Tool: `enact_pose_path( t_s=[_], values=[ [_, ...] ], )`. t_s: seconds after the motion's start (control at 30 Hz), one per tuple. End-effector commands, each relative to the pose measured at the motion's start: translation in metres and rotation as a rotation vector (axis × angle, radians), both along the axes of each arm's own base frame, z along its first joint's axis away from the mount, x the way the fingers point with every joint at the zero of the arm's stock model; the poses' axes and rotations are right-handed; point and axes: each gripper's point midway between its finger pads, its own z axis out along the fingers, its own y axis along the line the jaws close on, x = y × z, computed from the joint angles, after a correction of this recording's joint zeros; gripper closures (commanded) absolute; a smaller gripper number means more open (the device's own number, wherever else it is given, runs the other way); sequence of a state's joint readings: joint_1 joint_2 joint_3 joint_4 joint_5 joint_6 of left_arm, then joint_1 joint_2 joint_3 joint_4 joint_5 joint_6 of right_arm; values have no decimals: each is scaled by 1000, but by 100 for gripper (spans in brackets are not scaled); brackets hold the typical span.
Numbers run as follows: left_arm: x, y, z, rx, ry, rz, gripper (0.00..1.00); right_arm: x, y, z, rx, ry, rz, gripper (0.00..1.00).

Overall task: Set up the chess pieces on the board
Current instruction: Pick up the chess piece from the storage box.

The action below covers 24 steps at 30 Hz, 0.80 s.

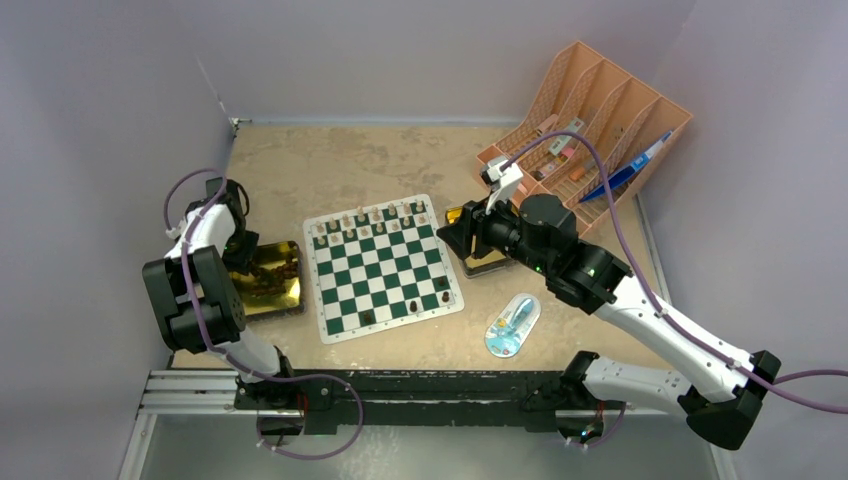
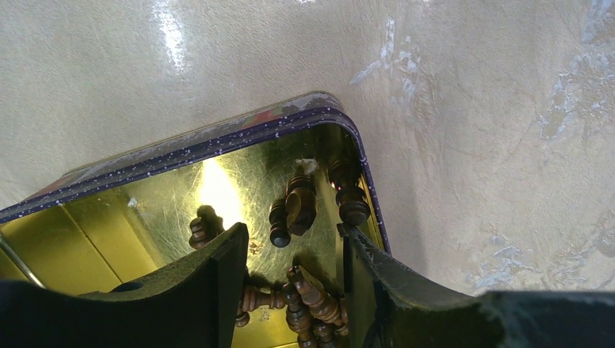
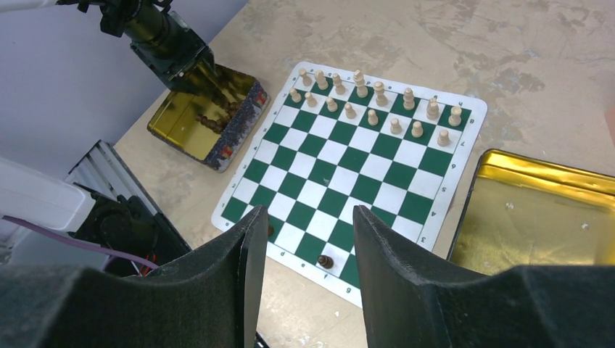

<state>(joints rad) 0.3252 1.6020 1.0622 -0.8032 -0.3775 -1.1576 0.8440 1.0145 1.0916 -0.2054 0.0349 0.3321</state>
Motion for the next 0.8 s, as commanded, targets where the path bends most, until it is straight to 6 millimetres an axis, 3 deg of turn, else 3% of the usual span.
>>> enact_pose_path(
  t_s=[0.0, 0.53, 0.77],
  values=[
    [5, 10, 6, 42, -3, -7, 54, 1, 1, 23, 53, -49, 3, 50],
    [11, 10, 4, 41, -19, -53, 75, -1, 2, 20, 50, -39, 10, 50],
    [12, 5, 12, 22, -35, -65, 93, -4, 2, 18, 58, -33, 21, 50]
  ],
)
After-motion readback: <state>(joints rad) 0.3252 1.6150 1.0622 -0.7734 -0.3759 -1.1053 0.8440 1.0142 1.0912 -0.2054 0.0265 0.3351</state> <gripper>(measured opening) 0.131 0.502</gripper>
